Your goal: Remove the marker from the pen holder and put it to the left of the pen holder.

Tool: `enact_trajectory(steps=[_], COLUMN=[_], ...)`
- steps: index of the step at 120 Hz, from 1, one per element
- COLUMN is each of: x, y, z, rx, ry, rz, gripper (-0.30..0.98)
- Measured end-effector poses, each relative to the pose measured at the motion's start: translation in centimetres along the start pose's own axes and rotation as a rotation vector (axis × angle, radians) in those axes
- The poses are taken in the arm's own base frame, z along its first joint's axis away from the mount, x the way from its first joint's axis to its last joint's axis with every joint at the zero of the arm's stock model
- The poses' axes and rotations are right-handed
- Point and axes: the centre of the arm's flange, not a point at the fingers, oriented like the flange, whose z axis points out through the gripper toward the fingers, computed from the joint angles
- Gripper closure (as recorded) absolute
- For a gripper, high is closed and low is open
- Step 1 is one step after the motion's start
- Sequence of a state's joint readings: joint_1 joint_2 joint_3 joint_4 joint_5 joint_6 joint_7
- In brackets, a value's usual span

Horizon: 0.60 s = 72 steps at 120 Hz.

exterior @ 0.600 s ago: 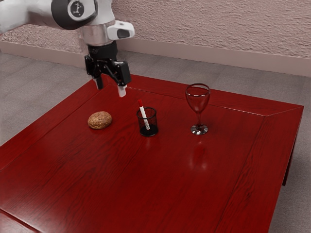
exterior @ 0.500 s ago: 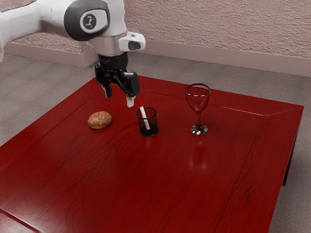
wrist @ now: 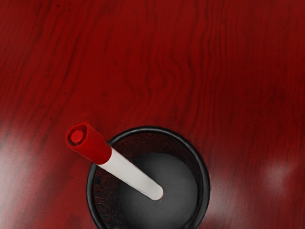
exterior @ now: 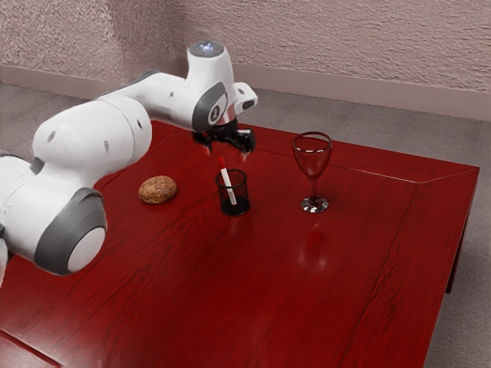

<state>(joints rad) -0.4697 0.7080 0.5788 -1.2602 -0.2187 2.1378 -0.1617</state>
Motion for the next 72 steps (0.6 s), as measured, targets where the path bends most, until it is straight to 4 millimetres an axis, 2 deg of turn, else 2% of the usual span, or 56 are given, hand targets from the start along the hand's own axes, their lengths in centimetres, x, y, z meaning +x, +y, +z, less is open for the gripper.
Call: enact_trajectory(steps=[5,16,27,36,50,72], x=[0.8,1.9,1.6,1.1,1.1,1.2], y=[-0.2,-2.2,-2.4,-2.1,-3.1,-4.8], z=[0.5,2.9,5.6,7.0,7.6,8.3], rx=[-0.019,-0.042,-0.077,-0.097,-0.107,-0.107], ry=[0.042,0.096,0.116,0.119,0.135,0.143], rz=[-0.026,-0.094,-0.146,-0.171,-0.211,-0.258], gripper=[0.00,0.00,0.00,0.00,0.01,0.25])
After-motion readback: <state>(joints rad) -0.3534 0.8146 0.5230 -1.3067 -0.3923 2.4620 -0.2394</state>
